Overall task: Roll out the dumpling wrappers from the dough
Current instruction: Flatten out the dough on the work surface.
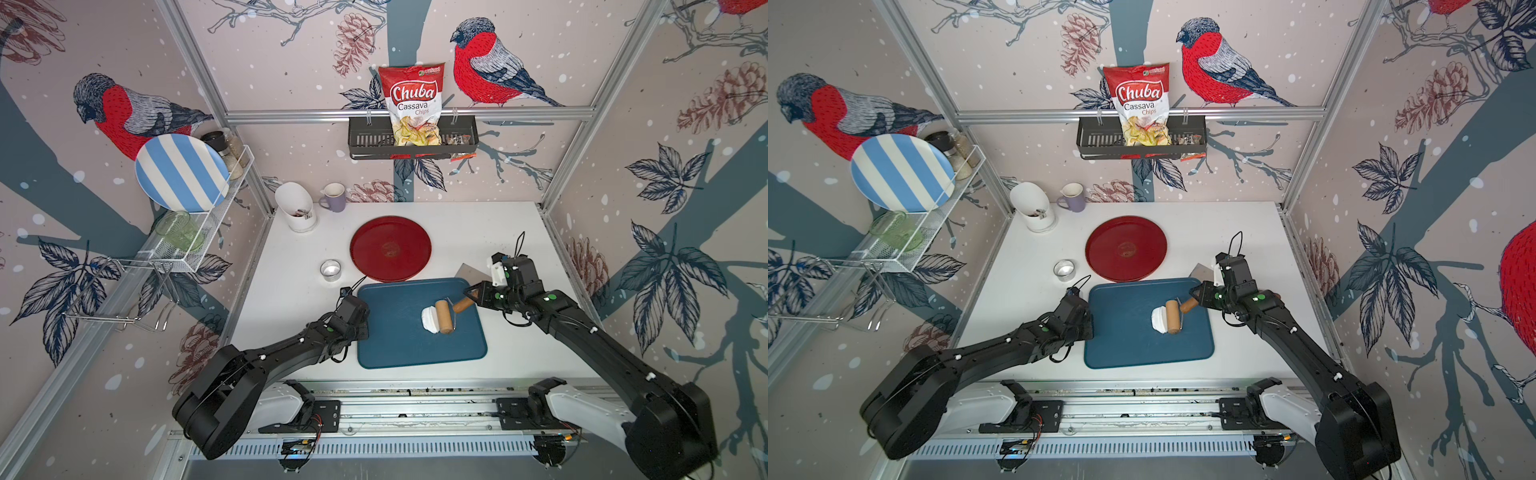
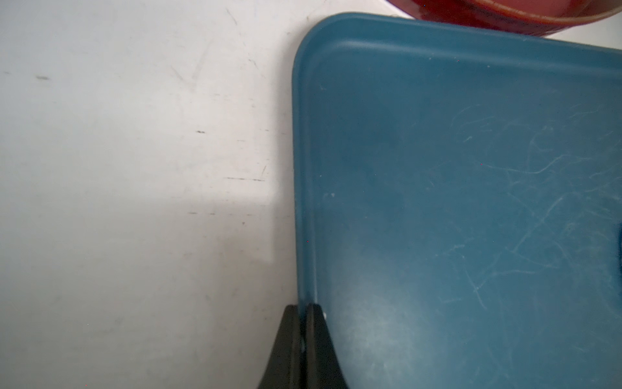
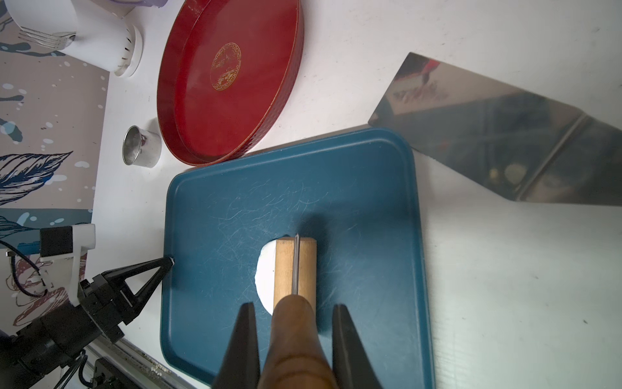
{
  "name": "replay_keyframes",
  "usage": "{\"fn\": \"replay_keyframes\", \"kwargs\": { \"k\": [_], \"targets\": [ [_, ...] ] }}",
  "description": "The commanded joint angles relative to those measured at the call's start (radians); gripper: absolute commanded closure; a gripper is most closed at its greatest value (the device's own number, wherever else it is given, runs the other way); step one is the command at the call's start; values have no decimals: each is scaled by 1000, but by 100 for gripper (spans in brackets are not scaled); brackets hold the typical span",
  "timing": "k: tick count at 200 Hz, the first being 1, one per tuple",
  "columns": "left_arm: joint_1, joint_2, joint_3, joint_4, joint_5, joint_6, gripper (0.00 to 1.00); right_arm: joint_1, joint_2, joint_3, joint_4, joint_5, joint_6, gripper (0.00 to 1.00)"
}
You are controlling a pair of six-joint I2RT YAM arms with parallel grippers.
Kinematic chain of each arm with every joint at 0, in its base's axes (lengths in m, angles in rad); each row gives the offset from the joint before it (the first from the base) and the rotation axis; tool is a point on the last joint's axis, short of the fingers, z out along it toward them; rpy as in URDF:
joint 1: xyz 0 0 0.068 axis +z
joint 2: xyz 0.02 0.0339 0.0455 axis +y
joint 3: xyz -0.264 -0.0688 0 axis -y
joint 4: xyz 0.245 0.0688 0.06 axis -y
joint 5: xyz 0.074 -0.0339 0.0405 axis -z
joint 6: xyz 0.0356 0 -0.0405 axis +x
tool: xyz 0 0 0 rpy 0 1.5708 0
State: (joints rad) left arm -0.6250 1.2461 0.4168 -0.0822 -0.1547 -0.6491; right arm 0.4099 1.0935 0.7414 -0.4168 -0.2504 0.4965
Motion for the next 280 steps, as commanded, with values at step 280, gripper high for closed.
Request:
{"fn": "replay_keyframes", "kwargs": {
  "k": [280],
  "targets": [
    [-1, 10, -1, -31, 25, 20, 100, 27, 2, 2, -58, 55, -6, 100]
  ]
}}
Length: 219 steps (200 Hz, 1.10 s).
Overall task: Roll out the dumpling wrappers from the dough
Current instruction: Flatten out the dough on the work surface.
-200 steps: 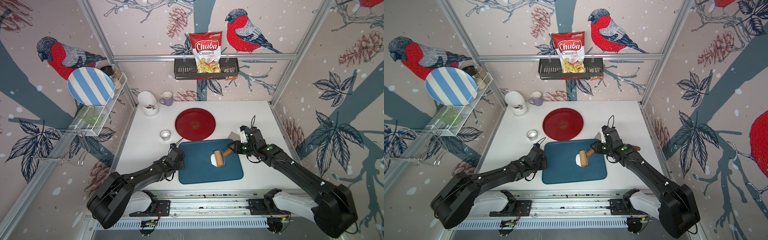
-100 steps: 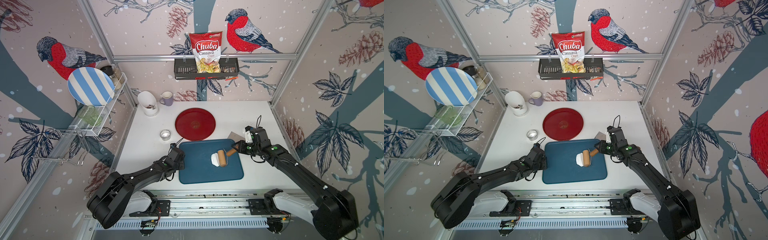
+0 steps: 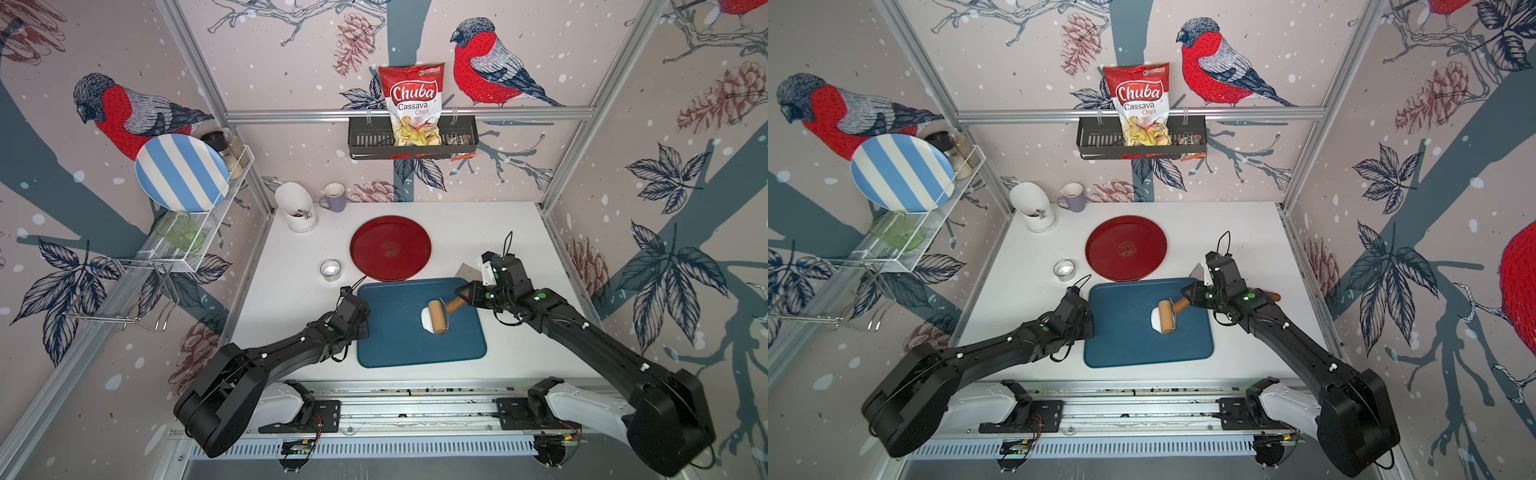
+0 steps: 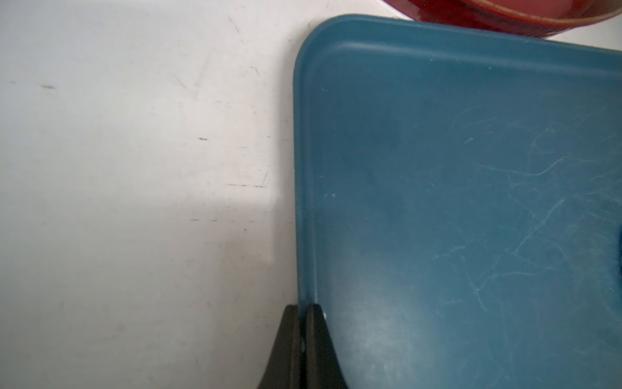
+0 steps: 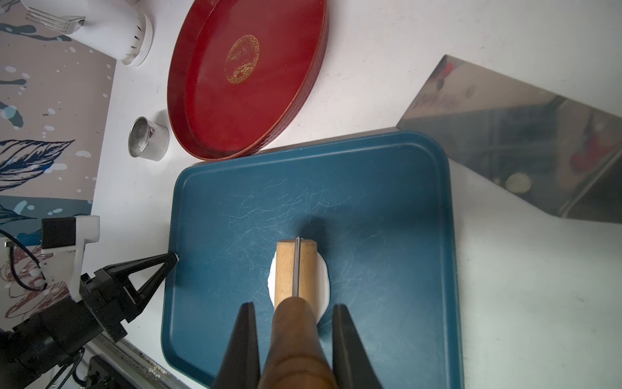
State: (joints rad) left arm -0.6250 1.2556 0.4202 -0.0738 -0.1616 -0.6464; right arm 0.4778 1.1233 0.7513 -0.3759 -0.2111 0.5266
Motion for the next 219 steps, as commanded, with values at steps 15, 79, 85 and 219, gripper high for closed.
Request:
{"fn": "replay_keyframes", "kwargs": {
  "k": [15, 79, 85, 219],
  "targets": [
    [0, 2, -3, -38, 33, 17, 100, -45, -37, -3, -108, 12, -42, 100],
    [-1, 17, 3, -35, 40, 21, 100, 82, 25, -5, -33, -1, 43, 100],
    [-1, 19, 3, -34, 39, 21, 100, 91, 32, -4, -29, 2, 49, 100],
    [-1, 11, -1, -37, 34, 19, 100, 1, -28, -39, -77, 15, -43, 100]
  ]
}}
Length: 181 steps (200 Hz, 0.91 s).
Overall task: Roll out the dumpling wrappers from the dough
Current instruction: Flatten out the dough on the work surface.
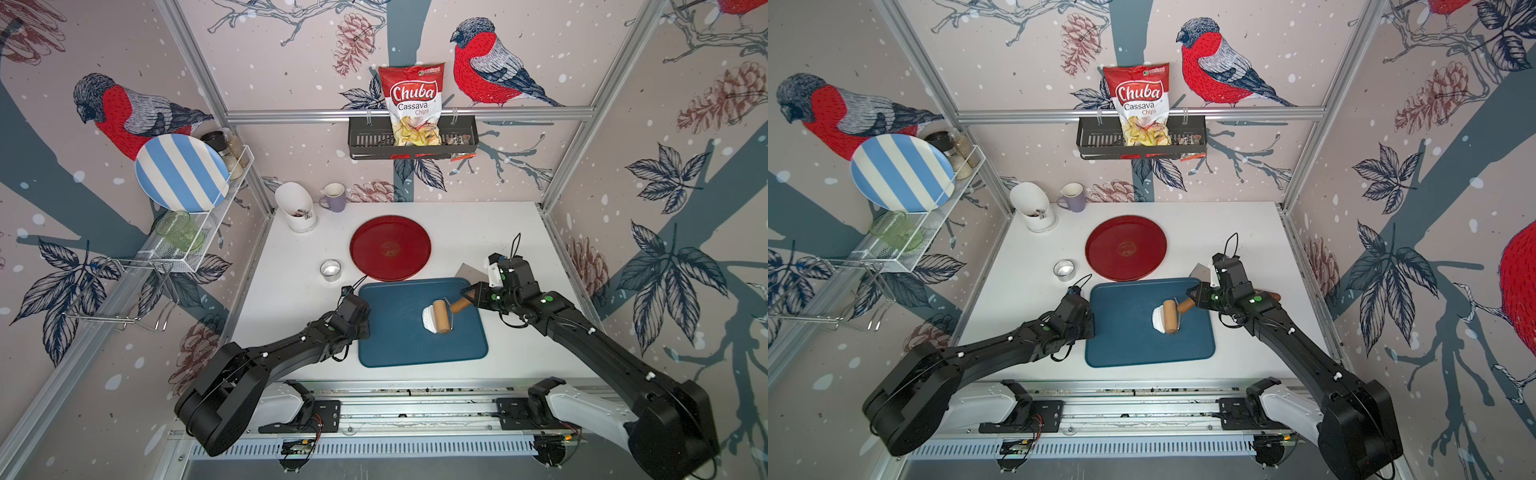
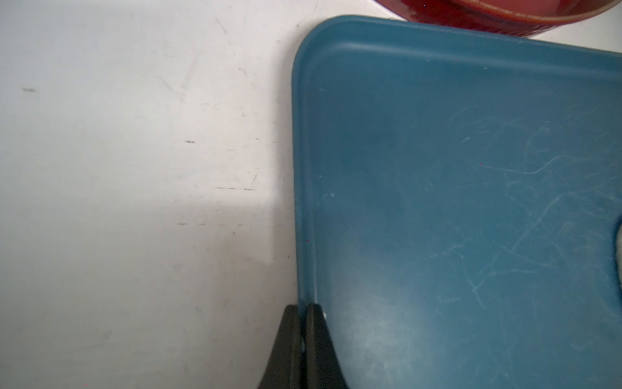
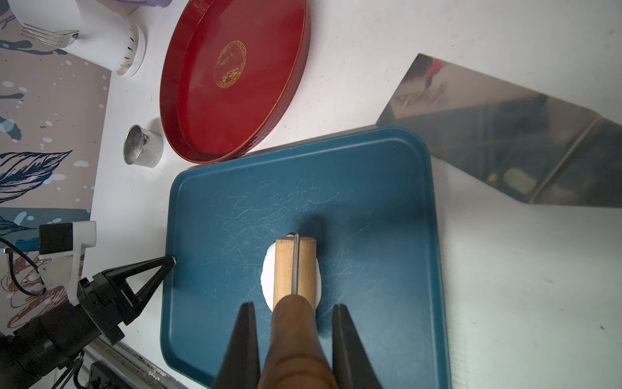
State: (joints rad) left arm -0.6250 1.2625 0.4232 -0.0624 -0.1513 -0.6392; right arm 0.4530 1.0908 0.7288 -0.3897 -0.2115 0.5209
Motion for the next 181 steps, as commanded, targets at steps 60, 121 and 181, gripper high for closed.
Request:
{"fn": "replay_keyframes", "kwargs": {
  "k": [60, 121, 181],
  "targets": [
    [-2, 8, -2, -48, 25, 14, 100, 77, 33, -17, -52, 24, 19, 100],
    [-1, 6, -2, -48, 23, 12, 100, -29, -6, 4, -116, 5, -31, 100],
    [-1, 14, 2, -45, 28, 15, 100, 106, 54, -14, -20, -11, 51, 100]
  ]
}}
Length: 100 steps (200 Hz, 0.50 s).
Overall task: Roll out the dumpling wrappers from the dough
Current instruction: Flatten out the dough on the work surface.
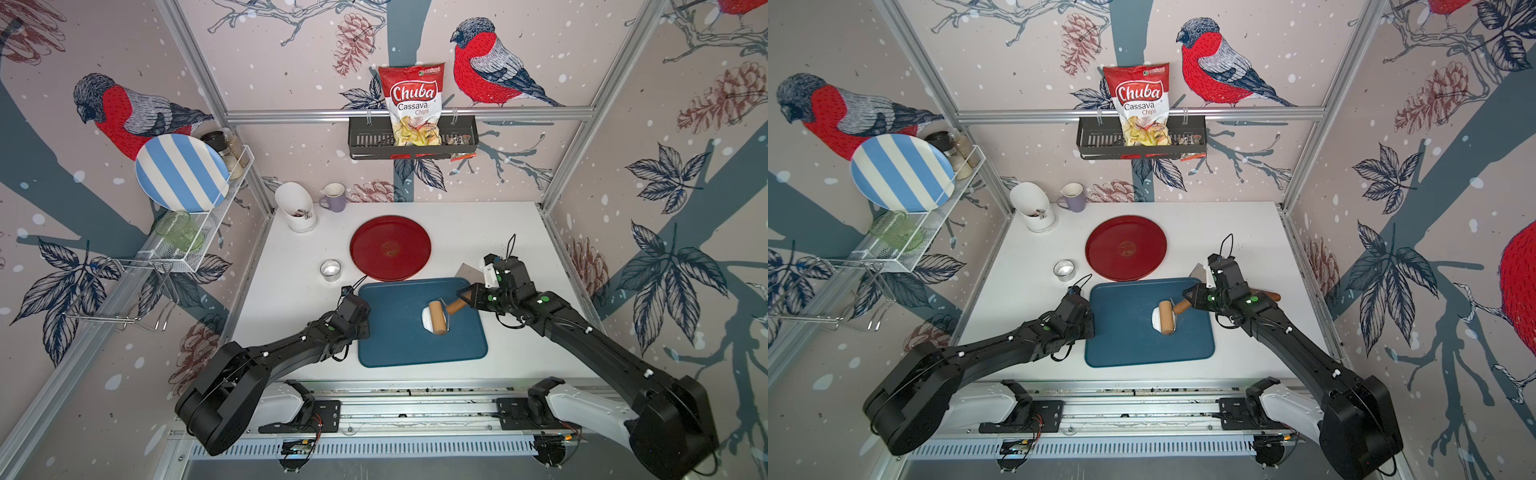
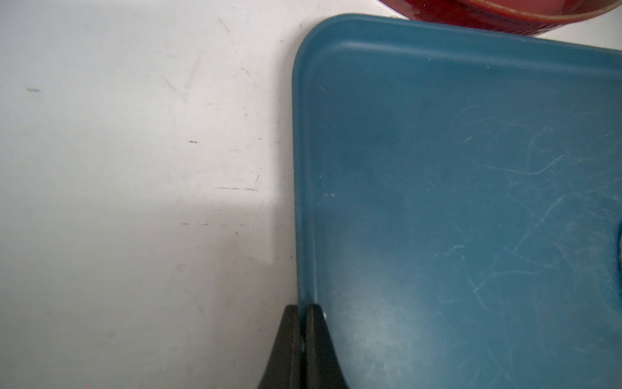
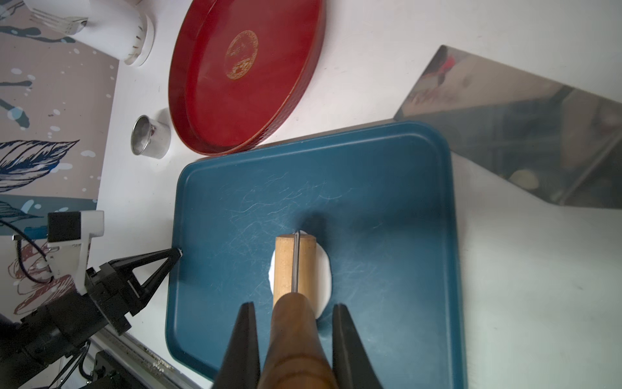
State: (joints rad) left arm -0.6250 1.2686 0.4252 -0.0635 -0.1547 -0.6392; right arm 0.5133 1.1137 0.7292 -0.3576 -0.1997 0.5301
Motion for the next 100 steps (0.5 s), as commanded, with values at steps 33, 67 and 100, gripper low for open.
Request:
{"fn": "replay_keyframes", "kwargs": {
  "k": [33, 67, 100],
  "targets": [
    [-2, 6, -2, -45, 32, 15, 100, 46, 48, -14, -54, -2, 45, 100],
    [-1, -1, -5, -48, 29, 13, 100, -49, 12, -7, -115, -2, -7, 100],
    [-1, 2, -3, -45, 30, 14, 100, -78, -18, 6, -147, -5, -29, 100]
  ]
}}
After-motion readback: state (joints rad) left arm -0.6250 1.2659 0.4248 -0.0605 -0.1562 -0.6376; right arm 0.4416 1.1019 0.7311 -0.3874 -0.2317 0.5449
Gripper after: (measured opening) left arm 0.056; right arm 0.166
